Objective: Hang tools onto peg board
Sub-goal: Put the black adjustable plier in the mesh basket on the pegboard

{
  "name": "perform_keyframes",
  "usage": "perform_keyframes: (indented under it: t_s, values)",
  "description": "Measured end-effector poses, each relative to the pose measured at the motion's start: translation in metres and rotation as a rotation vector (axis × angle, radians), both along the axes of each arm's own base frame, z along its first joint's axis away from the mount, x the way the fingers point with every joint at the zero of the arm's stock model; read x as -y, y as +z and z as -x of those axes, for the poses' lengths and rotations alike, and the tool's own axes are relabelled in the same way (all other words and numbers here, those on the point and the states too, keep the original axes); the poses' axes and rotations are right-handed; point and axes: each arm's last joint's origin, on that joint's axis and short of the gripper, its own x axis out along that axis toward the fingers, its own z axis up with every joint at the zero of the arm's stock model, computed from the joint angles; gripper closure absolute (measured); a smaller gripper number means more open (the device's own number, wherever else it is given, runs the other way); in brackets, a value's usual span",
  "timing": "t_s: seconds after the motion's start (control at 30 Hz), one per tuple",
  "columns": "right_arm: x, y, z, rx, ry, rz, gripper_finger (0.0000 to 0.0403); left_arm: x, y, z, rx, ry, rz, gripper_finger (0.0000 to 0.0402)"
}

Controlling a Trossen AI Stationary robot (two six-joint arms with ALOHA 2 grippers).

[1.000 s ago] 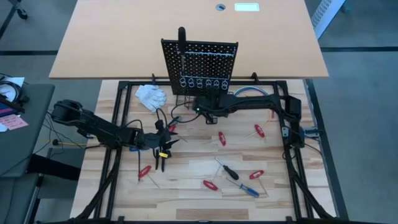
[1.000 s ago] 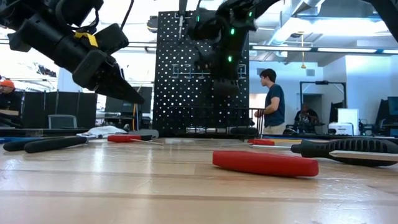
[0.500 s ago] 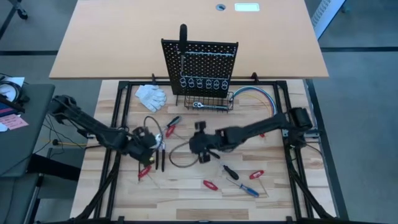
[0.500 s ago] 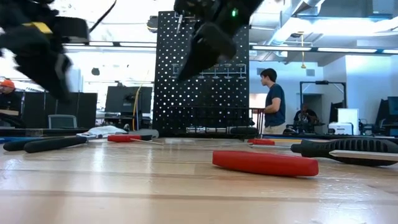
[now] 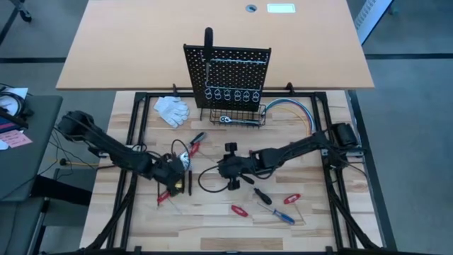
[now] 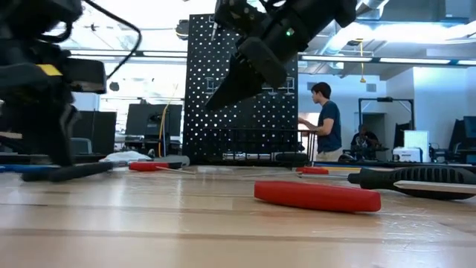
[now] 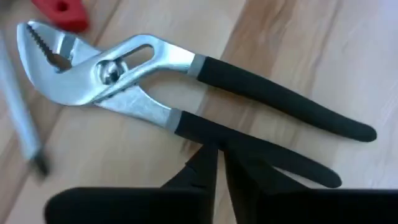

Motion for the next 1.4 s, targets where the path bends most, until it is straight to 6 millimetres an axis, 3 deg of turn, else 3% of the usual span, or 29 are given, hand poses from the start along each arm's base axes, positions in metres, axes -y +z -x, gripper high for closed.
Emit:
perform_keyframes:
  t_s: [0.2, 0.33, 0.5, 0.6, 0.73, 0.93, 1.03, 1.27, 1.4]
  values:
    - [-0.002, 0.006, 0.002, 0.015, 0.004, -0.004, 0.0276, -0.006, -0.005, -0.039, 0.223, -0.092, -0.033, 0.0398]
    - [-0.002, 0.008, 0.003, 0.021, -0.013, -0.013, 0.0276, -0.007, 0.016, -0.062, 0.362, -0.194, -0.057, 0.0401]
    - [-0.002, 0.002, 0.006, -0.039, -0.007, -0.057, 0.0276, -0.013, 0.016, -0.054, 0.155, -0.208, -0.087, 0.0401]
    - [-0.007, -0.003, 0.010, -0.132, 0.146, -0.240, 0.0276, -0.018, 0.005, -0.050, 0.045, -0.186, -0.100, 0.0401]
    - [-0.008, -0.019, 0.007, -0.216, 0.230, -0.422, 0.0276, -0.021, -0.006, -0.059, 0.048, -0.221, -0.122, 0.0401]
    - [0.023, -0.060, 0.006, -0.382, 0.111, -0.464, 0.0276, -0.023, -0.027, -0.072, 0.029, -0.306, -0.072, 0.0400]
    - [0.043, -0.062, 0.003, -0.365, 0.008, -0.438, 0.0276, -0.021, -0.028, -0.075, 0.054, -0.319, -0.055, 0.0400]
    - [0.085, -0.044, -0.018, -0.083, -0.197, -0.278, 0.0276, -0.019, -0.023, -0.083, 0.164, -0.366, -0.016, 0.0401]
    - [0.089, -0.032, -0.020, -0.070, -0.283, -0.232, 0.0276, -0.020, -0.020, -0.088, 0.235, -0.376, -0.010, 0.0401]
